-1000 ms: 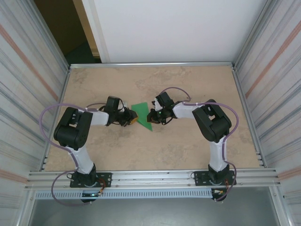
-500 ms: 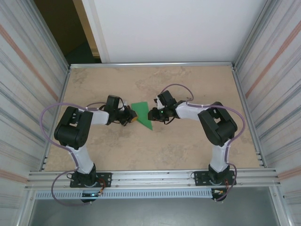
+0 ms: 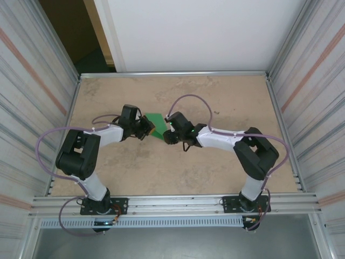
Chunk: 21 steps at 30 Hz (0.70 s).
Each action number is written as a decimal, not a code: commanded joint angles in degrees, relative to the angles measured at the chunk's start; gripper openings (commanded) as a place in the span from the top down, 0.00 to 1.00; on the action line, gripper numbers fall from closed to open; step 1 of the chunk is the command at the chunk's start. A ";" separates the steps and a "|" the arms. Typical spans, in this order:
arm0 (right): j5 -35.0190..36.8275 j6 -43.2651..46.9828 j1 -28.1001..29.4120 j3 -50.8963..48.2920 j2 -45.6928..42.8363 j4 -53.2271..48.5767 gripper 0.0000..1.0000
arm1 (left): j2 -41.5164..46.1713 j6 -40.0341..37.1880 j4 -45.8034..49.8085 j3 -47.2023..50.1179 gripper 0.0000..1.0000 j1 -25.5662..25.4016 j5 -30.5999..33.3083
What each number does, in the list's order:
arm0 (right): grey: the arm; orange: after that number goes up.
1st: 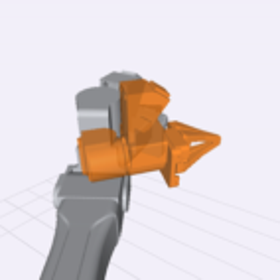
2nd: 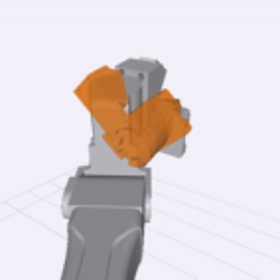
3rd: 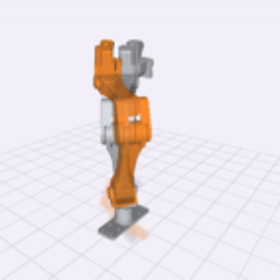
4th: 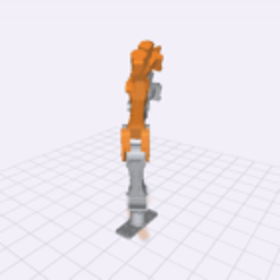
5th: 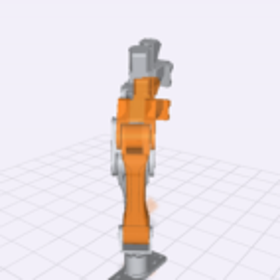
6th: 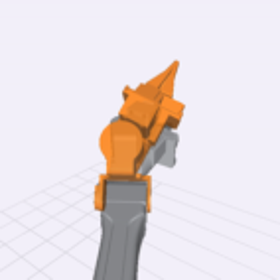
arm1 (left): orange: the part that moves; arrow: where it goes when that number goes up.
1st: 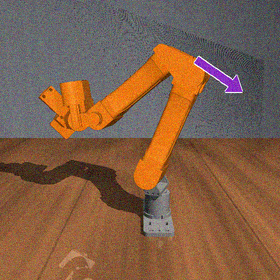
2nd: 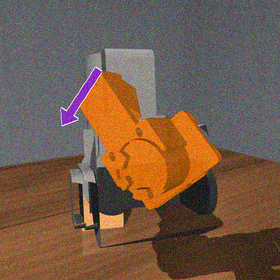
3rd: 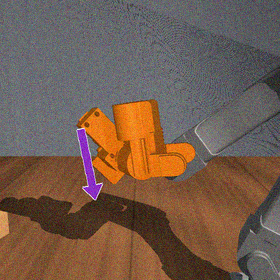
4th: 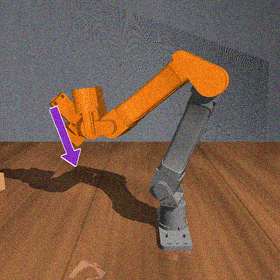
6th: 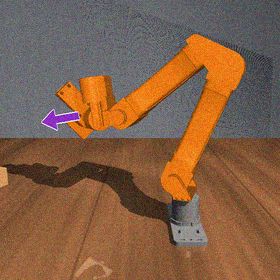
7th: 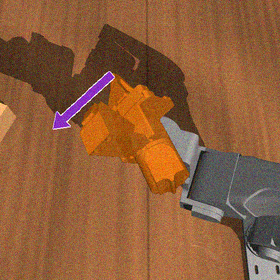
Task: Fold a paper plane with a square sheet of paper (pick it up from the middle)
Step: Fourth fold the wing at the center of the table.
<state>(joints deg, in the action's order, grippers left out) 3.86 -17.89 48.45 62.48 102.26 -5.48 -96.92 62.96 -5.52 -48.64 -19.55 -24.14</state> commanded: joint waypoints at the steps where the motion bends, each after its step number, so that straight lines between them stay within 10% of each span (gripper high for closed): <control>1: 2.56 6.12 1.62 3.01 4.17 1.38 0.58 | 1.26 1.11 3.90 -1.89 0.97 -0.31 2.36; 21: 2.39 10.36 1.59 5.81 10.50 4.50 0.65 | 0.82 0.82 6.31 -3.47 0.96 -0.40 1.59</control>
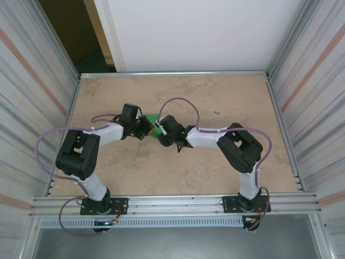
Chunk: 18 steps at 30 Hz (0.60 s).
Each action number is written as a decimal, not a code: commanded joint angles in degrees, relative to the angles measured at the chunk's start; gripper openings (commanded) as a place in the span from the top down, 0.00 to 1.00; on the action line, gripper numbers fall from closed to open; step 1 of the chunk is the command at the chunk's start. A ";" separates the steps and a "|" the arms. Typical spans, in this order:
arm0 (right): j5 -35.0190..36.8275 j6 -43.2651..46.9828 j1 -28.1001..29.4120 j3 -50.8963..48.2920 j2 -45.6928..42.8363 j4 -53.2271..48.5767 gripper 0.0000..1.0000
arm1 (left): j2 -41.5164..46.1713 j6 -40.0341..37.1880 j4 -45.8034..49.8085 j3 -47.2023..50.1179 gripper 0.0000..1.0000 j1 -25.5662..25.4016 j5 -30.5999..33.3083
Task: Fold a paper plane with a square sheet of paper (pick it up from the middle)
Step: Fourth fold the wing at the center of the table.
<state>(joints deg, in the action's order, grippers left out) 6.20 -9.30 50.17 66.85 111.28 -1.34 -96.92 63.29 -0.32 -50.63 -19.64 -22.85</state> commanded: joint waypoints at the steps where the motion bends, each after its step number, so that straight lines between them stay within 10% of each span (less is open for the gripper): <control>1: 0.14 1.81 -0.09 1.45 1.59 0.38 0.65 | 0.81 0.42 1.11 -1.41 0.96 -0.31 0.26; 18: 0.70 2.66 -0.07 0.91 2.07 0.51 0.81 | 0.49 -0.66 2.36 -2.01 0.90 -0.31 0.26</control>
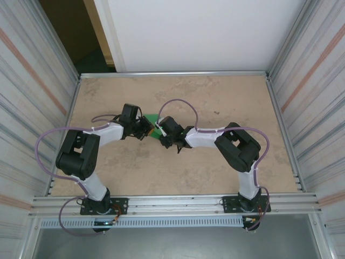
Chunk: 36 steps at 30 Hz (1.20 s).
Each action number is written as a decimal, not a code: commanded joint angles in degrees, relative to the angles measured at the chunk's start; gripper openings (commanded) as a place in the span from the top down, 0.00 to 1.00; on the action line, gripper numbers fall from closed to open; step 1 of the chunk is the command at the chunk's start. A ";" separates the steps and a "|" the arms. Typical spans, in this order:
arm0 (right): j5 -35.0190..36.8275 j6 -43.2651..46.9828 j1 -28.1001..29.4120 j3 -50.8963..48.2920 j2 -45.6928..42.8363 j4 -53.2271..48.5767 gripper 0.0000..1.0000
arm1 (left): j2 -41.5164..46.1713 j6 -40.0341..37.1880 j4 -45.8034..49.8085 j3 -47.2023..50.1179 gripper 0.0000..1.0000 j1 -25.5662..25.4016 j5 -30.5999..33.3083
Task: Fold a paper plane with a square sheet of paper (pick it up from the middle)
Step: Fourth fold the wing at the center of the table.
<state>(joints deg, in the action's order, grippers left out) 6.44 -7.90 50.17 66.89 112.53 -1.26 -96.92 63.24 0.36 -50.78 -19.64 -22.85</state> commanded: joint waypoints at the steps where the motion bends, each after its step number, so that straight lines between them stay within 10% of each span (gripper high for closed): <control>1: 0.13 1.39 -0.07 0.79 0.80 0.47 0.82 | 0.52 -0.72 1.82 -2.00 0.89 -0.24 0.29; 15: -12.08 -2.38 -3.48 0.78 1.55 -0.67 0.91 | 5.18 -8.46 3.09 -0.76 0.56 9.28 -3.78; 36: -22.67 -8.62 -5.38 7.80 6.69 -12.45 0.92 | 10.88 -7.17 -7.62 14.22 0.74 7.68 -5.06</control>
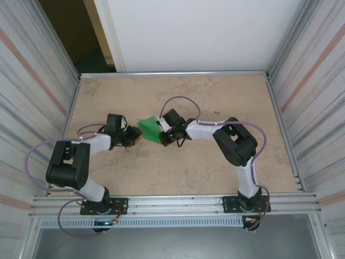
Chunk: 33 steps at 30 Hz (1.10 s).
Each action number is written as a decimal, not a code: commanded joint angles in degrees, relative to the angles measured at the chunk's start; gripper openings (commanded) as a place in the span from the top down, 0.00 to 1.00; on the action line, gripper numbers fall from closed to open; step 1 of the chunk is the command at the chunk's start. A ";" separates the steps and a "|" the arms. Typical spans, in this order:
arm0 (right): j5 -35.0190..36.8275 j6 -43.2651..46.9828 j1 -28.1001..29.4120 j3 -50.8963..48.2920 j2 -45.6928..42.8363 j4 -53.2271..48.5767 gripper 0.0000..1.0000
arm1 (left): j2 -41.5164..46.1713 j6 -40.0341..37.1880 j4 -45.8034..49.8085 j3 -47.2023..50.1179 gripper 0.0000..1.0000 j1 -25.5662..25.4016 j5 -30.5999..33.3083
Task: Fold a paper plane with a square sheet of paper (pick it up from the middle)
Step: Fourth fold the wing at the center of the table.
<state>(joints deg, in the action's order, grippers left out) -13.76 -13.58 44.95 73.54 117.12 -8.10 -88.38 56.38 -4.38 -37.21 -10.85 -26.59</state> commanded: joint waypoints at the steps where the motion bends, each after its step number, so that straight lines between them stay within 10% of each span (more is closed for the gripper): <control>1: -2.91 -3.68 -0.29 1.10 2.15 -5.93 0.92 | 2.13 -0.52 -3.42 0.68 0.74 -1.39 -1.64; 33: -16.13 -19.00 -10.65 -19.72 -11.12 0.45 0.89 | -8.64 -5.38 -16.78 -3.61 0.66 -15.22 -7.78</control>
<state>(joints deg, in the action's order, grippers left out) -29.30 -32.21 35.00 55.05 106.32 -5.61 -96.14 53.98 -19.92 -40.25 -25.39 -33.26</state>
